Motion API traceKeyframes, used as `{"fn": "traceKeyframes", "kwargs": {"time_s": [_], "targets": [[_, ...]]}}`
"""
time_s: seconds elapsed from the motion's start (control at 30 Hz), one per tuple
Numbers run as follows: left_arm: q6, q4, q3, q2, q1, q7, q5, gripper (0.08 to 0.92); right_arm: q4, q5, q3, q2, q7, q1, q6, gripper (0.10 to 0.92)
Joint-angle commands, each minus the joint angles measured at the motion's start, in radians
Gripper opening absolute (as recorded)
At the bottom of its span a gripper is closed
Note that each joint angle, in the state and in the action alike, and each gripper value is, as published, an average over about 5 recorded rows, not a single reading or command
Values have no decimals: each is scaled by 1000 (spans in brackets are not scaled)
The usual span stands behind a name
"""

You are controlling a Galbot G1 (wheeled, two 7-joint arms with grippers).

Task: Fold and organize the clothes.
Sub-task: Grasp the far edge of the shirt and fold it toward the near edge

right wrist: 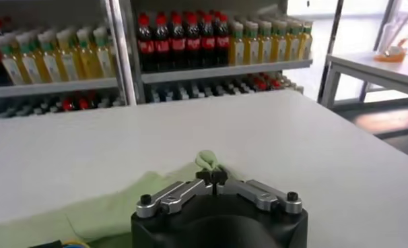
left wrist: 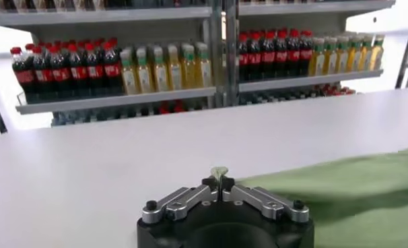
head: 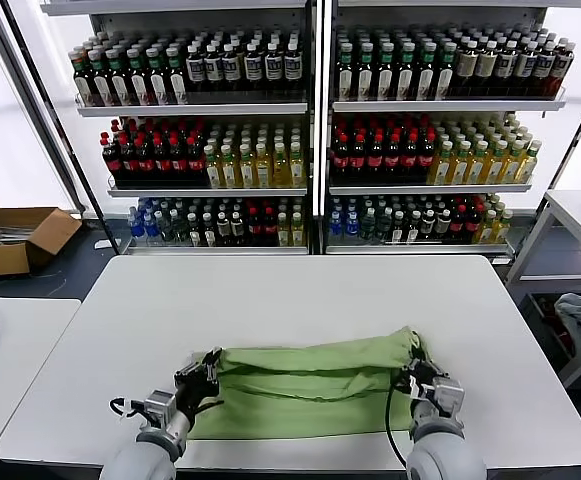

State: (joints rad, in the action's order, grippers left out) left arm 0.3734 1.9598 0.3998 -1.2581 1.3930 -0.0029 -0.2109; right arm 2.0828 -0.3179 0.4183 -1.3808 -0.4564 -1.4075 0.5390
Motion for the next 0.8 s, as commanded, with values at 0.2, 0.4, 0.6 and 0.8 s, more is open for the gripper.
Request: {"fn": "traceKeyframes", "kwargs": {"time_s": [0.2, 0.4, 0.6, 0.8], "targets": [[-7, 25, 7, -19, 92, 19, 86, 89, 12, 15, -3, 9, 12, -95, -15, 110], [-4, 25, 7, -24, 92, 19, 112, 99, -22, 38, -3, 0, 11, -84, -17, 110], [-7, 32, 12, -35, 78, 10, 143, 238, -51, 76, 2, -2, 3, -85, -28, 167], [-12, 91, 29, -44, 79, -2, 149, 411, -8, 33, 6, -5, 16, -93, -131, 340]]}}
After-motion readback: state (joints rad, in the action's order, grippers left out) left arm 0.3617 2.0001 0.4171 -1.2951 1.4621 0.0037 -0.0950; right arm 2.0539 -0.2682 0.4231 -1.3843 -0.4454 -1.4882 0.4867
